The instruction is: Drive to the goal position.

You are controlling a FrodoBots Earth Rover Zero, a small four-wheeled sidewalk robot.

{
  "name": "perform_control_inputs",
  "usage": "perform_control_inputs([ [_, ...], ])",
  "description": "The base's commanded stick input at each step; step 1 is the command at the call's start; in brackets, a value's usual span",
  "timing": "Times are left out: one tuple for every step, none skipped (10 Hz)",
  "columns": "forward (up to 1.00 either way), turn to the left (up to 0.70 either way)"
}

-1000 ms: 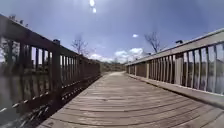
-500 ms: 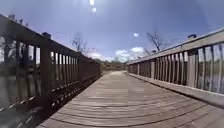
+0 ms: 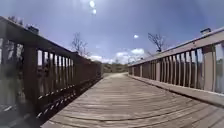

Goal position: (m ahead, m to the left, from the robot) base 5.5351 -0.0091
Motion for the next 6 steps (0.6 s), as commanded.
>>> perform_control_inputs([
  [0.70, 0.00],
  [0.70, 0.00],
  [0.70, 0.00],
  [0.70, 0.00],
  [0.70, 0.00],
  [0.70, 0.00],
])
